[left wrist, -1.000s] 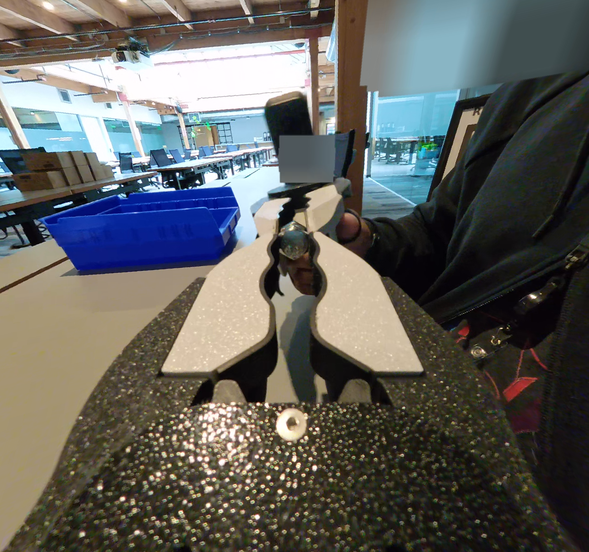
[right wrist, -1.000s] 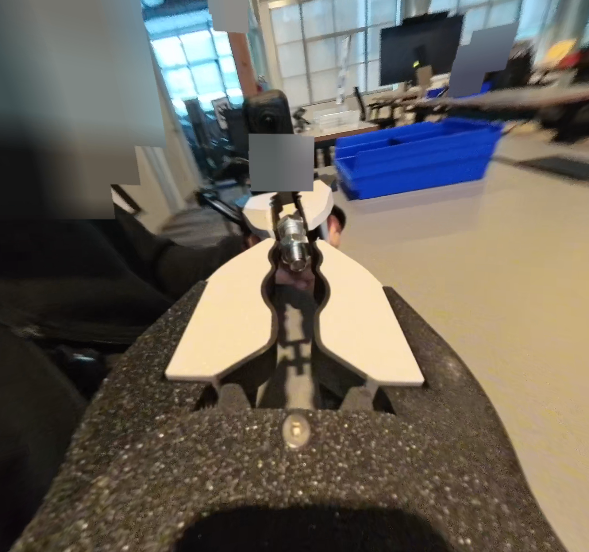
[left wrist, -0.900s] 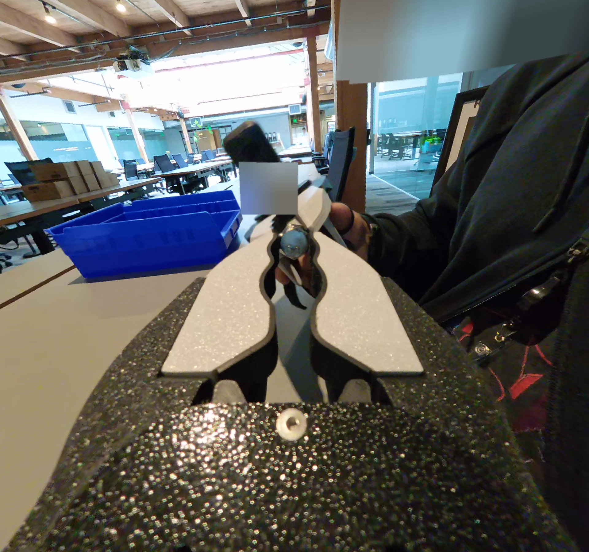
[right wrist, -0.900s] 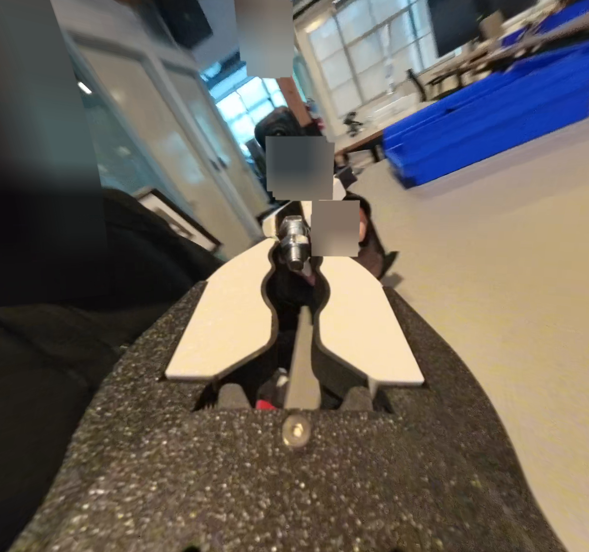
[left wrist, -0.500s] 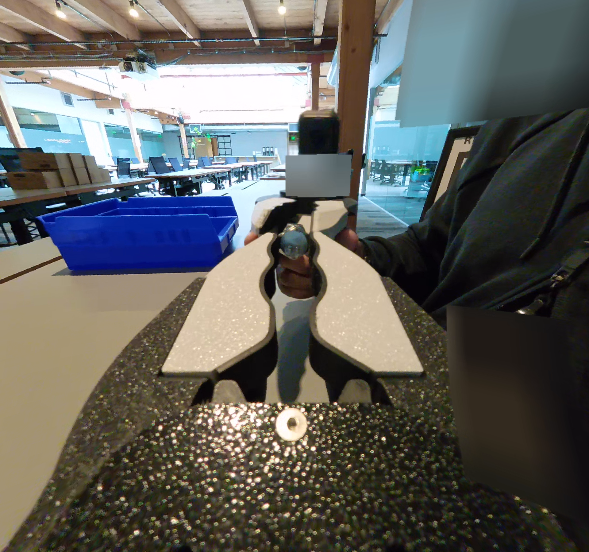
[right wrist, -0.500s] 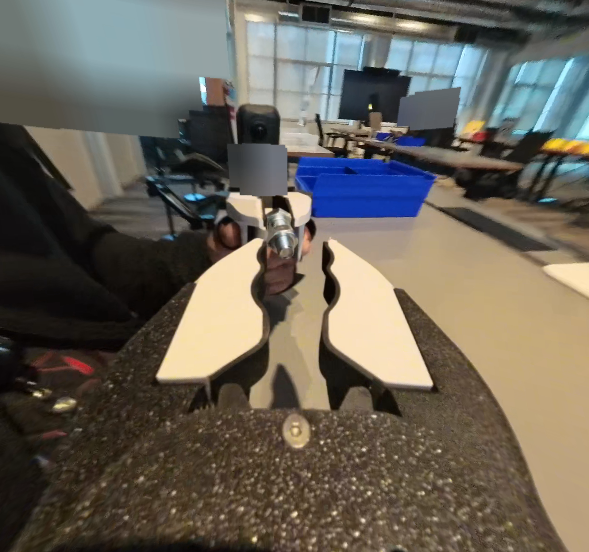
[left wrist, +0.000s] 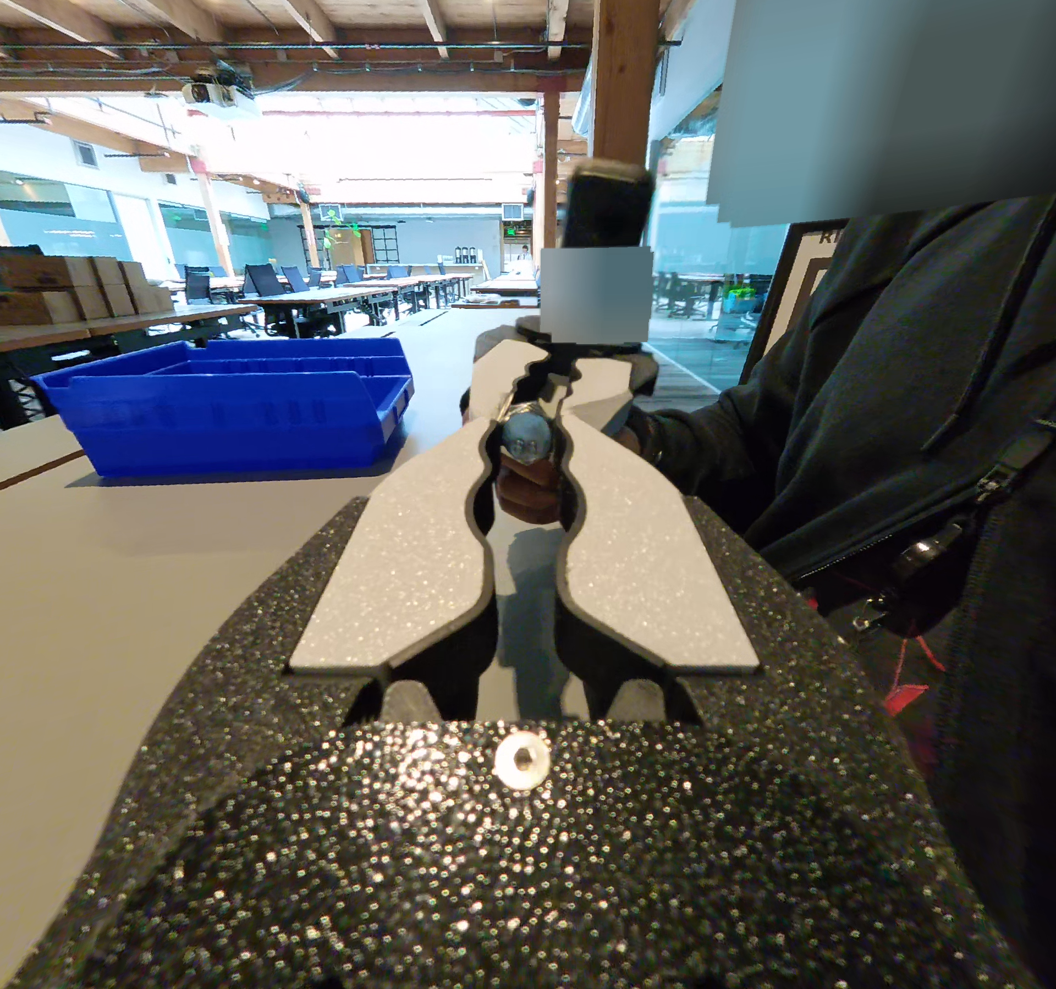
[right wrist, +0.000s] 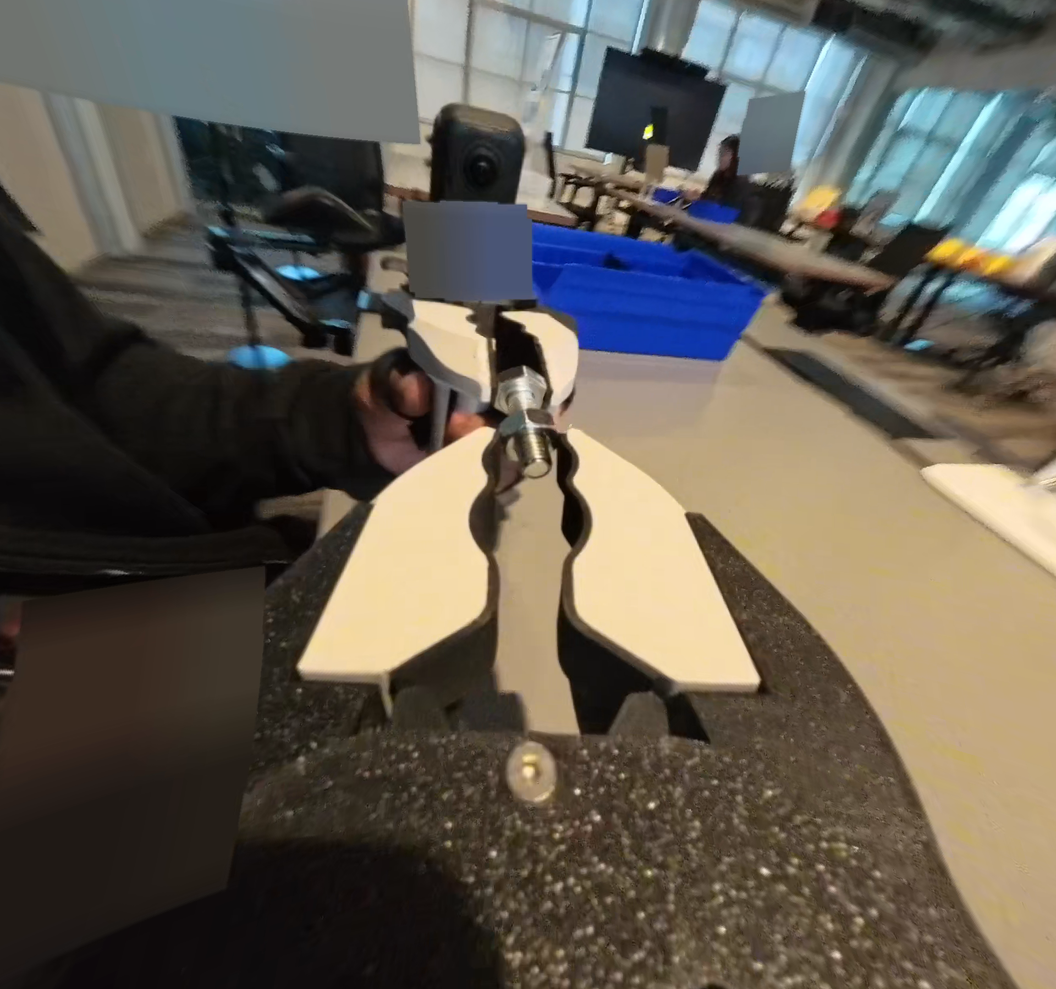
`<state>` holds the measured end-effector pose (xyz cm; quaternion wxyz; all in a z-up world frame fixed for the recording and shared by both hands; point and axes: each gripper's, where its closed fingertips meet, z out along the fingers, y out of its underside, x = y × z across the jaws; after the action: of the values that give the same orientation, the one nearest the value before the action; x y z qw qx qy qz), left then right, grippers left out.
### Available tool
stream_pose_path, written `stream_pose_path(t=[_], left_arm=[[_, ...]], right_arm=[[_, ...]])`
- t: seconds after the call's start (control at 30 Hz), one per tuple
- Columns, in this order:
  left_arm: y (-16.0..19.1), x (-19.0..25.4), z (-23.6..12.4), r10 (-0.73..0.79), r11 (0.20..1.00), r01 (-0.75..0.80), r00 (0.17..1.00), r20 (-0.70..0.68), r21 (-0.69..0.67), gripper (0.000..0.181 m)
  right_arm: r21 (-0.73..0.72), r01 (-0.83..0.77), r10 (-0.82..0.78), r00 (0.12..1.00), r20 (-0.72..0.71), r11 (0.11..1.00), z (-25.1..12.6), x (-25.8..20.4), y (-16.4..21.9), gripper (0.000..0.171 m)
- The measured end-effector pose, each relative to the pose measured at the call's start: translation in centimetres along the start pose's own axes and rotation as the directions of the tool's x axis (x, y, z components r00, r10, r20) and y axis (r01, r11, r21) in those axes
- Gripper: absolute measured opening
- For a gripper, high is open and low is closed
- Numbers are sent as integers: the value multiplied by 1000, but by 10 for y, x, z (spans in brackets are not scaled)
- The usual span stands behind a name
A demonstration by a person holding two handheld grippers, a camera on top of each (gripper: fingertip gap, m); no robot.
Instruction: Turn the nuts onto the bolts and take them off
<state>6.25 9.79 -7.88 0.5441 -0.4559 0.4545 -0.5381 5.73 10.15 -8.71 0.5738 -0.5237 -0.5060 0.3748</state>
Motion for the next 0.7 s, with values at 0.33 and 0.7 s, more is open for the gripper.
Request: stream_pose_path(t=[0.33, 0.7], left_arm=[[-1, -1, 0, 65, 998, -65, 997, 42, -7, 17], [-6, -3, -4, -43, 998, 43, 999, -4, 53, 16]], right_arm=[[30, -521, 485, 812, 323, 853, -3, -5, -3, 29], [30, 86, -84, 994, -63, 996, -1, 6, -1, 37]])
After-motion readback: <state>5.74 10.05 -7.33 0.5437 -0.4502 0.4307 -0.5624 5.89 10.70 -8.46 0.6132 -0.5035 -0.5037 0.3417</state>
